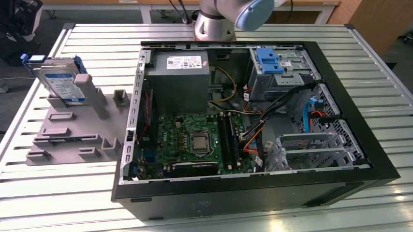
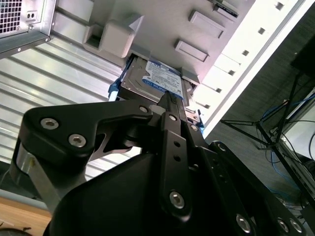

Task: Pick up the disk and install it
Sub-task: 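Reach for the disk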

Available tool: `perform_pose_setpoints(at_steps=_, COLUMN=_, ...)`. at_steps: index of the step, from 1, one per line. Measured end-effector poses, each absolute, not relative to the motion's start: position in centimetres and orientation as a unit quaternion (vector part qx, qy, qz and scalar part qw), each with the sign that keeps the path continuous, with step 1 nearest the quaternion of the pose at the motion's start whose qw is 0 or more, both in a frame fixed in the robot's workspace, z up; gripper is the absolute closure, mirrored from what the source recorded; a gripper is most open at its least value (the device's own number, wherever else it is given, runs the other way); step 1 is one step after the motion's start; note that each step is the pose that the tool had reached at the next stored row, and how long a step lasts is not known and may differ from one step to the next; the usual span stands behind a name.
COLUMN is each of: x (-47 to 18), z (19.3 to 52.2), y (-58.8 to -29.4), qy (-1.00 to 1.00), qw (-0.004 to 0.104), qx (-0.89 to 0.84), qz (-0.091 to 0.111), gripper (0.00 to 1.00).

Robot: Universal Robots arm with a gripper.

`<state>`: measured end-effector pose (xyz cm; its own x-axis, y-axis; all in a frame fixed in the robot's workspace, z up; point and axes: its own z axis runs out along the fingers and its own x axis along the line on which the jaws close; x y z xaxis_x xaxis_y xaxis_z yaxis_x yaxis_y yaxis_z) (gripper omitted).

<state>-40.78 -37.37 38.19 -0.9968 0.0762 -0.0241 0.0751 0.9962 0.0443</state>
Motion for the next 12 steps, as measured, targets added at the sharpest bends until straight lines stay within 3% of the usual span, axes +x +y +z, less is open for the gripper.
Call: perform_pose_setpoints(at_steps=12, x=-41.34, z=38.12, y=-37.37, qy=0.999, qw=0.013, qx=0.038, qz=0.022, gripper=0.89)
